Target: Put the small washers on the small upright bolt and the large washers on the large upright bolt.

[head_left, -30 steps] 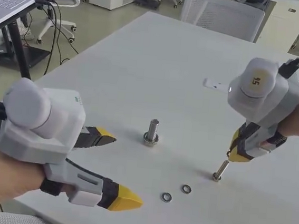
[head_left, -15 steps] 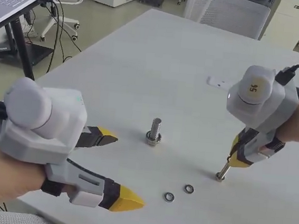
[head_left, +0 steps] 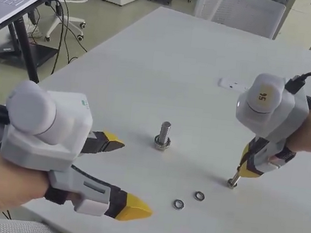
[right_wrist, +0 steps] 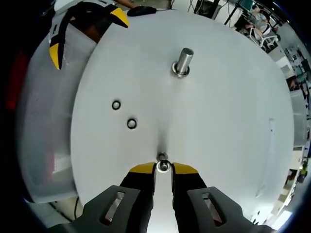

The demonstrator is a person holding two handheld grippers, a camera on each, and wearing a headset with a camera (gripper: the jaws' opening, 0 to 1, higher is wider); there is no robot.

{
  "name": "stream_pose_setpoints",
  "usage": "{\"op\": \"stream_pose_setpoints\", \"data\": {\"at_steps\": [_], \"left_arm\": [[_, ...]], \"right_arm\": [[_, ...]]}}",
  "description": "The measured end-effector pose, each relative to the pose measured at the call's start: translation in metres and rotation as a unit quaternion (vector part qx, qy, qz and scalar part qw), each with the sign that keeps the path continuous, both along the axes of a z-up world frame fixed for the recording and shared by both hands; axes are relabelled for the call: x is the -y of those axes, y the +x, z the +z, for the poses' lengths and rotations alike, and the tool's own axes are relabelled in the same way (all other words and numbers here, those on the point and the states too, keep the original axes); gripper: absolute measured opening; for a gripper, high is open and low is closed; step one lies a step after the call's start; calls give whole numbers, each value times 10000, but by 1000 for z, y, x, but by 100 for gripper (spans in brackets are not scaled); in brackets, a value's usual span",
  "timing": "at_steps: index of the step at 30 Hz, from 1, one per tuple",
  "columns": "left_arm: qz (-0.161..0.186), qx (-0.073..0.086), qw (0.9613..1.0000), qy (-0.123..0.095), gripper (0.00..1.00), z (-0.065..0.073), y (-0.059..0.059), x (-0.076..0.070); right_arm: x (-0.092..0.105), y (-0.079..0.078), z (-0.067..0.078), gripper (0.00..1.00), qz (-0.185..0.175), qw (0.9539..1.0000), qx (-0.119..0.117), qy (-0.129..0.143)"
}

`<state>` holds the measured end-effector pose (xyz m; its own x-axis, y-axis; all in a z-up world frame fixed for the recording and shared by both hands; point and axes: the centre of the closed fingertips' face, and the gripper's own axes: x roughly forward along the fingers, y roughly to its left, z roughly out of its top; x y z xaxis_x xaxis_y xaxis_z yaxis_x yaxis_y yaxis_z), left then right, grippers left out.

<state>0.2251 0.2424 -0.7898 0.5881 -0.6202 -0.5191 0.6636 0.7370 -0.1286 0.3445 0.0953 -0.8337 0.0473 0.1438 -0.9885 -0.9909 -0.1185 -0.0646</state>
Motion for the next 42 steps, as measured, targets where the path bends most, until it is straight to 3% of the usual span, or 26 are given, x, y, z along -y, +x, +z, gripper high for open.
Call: {"op": "stream_pose_setpoints", "data": {"at_steps": [20,42], "left_arm": [[15,-44,10000,20,81,-2,-1,-3],[31,-53,10000,27,81,-2,-1,-5]], "right_arm": [[-3,-3,-31,14,-126,9997,-195,-19],[-2,-1,-36,15,-134,9997,-188,-21]]}}
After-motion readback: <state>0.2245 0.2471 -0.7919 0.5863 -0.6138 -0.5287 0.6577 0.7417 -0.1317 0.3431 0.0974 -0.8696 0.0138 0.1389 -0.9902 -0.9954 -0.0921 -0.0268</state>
